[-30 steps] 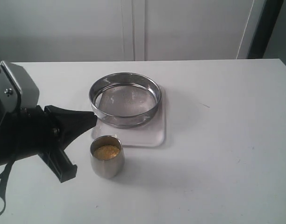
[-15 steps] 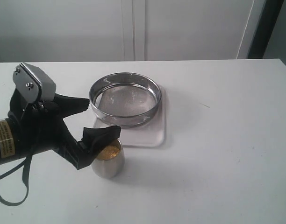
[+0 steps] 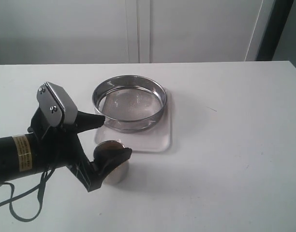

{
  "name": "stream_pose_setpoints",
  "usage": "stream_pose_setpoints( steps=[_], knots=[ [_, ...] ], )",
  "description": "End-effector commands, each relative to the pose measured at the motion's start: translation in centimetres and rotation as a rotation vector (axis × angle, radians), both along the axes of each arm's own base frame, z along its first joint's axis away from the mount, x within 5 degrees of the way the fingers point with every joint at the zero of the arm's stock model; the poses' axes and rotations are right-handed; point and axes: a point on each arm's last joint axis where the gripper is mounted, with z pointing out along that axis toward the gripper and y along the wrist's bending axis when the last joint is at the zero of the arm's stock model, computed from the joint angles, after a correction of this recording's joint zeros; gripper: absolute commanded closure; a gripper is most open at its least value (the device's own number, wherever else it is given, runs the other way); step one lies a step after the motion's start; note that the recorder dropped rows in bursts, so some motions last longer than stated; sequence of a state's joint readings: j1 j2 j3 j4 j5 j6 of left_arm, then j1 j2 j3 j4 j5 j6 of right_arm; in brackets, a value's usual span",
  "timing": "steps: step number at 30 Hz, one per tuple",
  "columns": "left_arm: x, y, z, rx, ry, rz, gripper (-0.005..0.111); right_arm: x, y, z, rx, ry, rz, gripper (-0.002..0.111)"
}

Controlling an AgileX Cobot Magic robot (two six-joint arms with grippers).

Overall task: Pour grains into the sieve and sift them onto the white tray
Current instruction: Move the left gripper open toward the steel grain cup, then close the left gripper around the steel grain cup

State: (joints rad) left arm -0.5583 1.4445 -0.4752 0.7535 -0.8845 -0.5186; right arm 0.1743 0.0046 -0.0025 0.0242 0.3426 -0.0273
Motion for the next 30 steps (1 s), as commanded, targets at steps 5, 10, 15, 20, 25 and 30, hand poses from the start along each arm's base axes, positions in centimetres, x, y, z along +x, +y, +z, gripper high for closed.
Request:
stream_pose_setpoints(
  steps=[5, 10, 15, 20, 25, 30],
  knots=[
    [-0.1, 0.3, -2.2, 0.013, 0.041, 0.031, 0.014, 0.0, 0.0, 0.0, 0.012, -0.007, 0.003, 0.108],
    [0.3, 0.1, -2.6, -0.030, 0.038, 0.055, 0.014, 0.0, 0.0, 0.0, 0.012, -0.007, 0.003, 0.108],
    [0.6, 0.1, -3.3, -0.002, 0.030, 0.058, 0.014, 0.0, 0.0, 0.0, 0.012, -0.007, 0.003, 0.108],
    [1.0, 0.1, -4.3, -0.002, 0.058, 0.094, 0.014, 0.0, 0.0, 0.0, 0.012, -0.007, 0.003, 0.108],
    [1.3, 0.2, -4.9, 0.007, 0.068, 0.132, 0.014, 0.0, 0.0, 0.0, 0.012, -0.007, 0.003, 0.108],
    [1.6, 0.1, -5.7, -0.009, 0.082, 0.144, 0.014, 0.0, 0.0, 0.0, 0.012, -0.007, 0.003, 0.108]
  ],
)
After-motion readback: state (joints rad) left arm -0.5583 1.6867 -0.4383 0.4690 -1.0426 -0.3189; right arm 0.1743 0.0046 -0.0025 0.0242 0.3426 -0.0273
